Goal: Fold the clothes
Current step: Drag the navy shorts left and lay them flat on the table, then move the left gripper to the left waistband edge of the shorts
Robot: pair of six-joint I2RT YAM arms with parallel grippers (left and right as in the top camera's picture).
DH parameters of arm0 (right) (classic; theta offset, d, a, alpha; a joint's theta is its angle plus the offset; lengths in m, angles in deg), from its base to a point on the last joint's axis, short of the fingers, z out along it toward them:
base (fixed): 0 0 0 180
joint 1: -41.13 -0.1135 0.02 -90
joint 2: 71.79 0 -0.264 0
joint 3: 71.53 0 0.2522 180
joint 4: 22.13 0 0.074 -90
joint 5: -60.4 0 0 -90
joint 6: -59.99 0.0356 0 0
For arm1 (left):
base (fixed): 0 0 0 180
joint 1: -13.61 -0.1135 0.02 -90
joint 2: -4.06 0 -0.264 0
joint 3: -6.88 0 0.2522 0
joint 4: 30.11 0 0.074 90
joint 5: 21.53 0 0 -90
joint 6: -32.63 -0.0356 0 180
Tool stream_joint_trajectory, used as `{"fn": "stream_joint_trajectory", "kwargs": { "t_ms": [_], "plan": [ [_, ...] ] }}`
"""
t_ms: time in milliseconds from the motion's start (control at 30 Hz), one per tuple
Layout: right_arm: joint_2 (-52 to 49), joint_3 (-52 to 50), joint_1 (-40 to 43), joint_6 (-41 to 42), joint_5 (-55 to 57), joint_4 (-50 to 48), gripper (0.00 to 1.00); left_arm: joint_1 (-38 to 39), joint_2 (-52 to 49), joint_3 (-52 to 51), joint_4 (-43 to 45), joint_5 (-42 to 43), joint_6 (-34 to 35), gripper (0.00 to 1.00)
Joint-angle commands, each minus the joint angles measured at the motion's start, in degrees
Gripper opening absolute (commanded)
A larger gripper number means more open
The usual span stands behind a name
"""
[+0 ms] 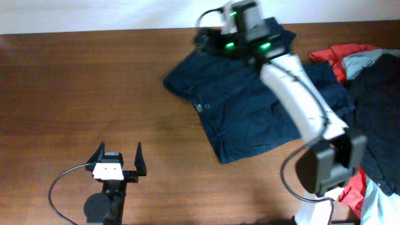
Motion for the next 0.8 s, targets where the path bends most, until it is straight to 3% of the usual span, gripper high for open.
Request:
{"fn": "stream_joint_trajectory", "kwargs": {
  "t_ms": [0,133,300,433,667,767],
  "plan": [
    [5.25,6.54,6.75,-9.14,6.51,11.37,0.98,-0.31,0.26,-0.22,-0.22,-0.17,-0.85,0.99],
    [6.03,8.46,15.13,-13.64,7.28,23.56,0.98,-0.31,0.26,-0.22,-0.22,-0.17,-0.85,0.99],
    [5.49,8.33,24.41,-14.16,9.92,31.43,0.98,-0.31,0.26,-0.22,-0.22,-0.17,-0.85,0.99],
    [5.35,8.04,31.28,-14.12,9.68,33.92,0.99,-0.31,0.26,-0.22,0.39,-1.46,-0.87,0.99],
    [5.35,8.04,36.26,-14.12,9.66,36.89,0.98,-0.37,0.28,-0.22,3.06,-1.97,-0.85,0.99],
    [5.35,8.04,36.68,-14.14,9.68,36.85,0.98,-0.31,0.28,-0.2,9.66,6.36,-0.85,0.99]
  ]
}}
